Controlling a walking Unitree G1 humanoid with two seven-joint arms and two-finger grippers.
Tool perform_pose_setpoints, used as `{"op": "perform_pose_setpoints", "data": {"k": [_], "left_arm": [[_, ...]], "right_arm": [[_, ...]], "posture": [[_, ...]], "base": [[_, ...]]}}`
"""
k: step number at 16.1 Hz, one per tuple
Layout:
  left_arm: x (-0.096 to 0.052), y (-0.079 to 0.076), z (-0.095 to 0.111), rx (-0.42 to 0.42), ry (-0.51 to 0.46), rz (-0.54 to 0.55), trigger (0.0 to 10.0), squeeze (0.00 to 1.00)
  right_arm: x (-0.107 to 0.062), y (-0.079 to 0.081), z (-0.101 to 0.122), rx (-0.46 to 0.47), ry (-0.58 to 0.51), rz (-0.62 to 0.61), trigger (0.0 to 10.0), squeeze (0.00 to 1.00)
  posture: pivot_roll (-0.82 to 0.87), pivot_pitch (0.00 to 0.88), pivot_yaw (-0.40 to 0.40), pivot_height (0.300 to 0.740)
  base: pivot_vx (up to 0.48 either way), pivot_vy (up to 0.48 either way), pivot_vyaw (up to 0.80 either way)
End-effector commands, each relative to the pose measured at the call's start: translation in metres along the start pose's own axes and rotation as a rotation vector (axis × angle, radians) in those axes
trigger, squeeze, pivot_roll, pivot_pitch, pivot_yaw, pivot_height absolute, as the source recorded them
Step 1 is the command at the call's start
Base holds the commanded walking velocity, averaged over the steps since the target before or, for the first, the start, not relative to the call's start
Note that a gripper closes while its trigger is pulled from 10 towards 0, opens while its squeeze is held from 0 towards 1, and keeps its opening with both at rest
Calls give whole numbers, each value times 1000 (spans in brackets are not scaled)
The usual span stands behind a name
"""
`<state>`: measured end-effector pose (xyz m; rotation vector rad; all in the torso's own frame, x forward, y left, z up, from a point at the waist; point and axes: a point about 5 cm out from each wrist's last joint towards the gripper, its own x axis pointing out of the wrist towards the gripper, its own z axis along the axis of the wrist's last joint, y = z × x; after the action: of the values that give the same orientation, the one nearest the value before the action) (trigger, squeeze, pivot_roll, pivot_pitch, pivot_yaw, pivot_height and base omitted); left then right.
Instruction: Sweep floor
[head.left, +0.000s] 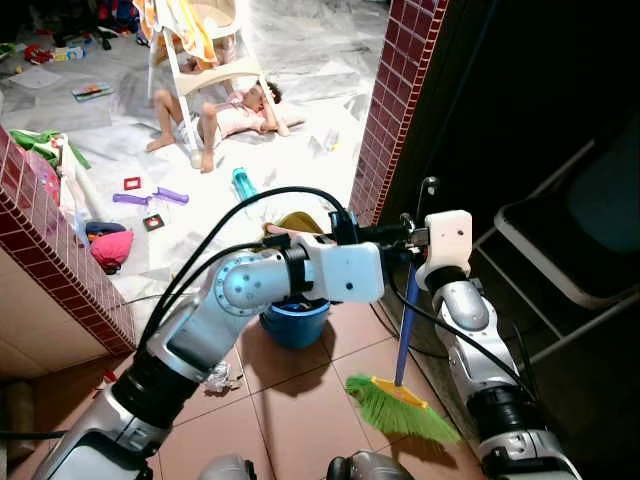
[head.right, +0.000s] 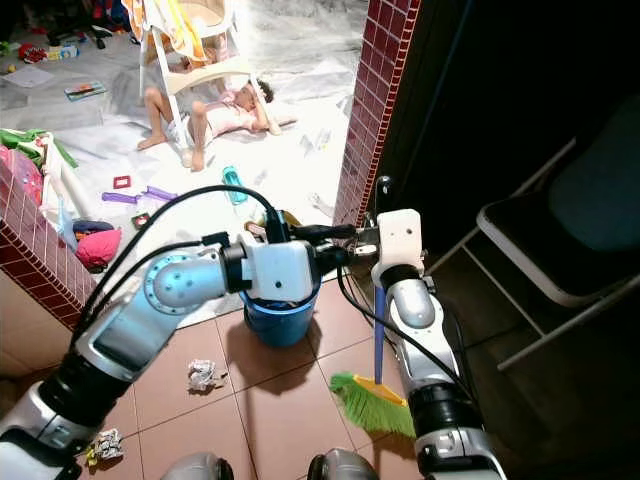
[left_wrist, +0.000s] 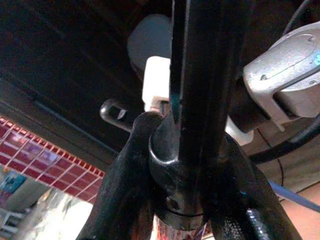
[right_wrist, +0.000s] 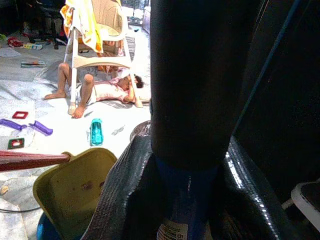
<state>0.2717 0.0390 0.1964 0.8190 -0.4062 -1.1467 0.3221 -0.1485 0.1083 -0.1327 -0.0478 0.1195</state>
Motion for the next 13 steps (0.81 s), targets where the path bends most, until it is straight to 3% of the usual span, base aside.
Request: {"op": "perform_pose_setpoints", "data": {"k": [1, 9, 13], "left_arm": [[-2, 12, 7, 41, 8, 15, 10000, 0], [-16, 50, 16, 56, 8, 217, 10000, 0], [-29, 83, 23, 117, 0, 409, 10000, 0]], "right_arm": [[6, -6, 12, -15, -56, -17, 10000, 0], [15, -7, 17, -29, -80, -15, 10000, 0], [20, -3, 19, -32, -90, -4, 10000, 0]], "posture": [[-12, 5, -85, 740], [-5, 0, -95, 740], [9, 0, -105, 740]], "base": [[0, 0, 0], [0, 0, 0], [0, 0, 0]]}}
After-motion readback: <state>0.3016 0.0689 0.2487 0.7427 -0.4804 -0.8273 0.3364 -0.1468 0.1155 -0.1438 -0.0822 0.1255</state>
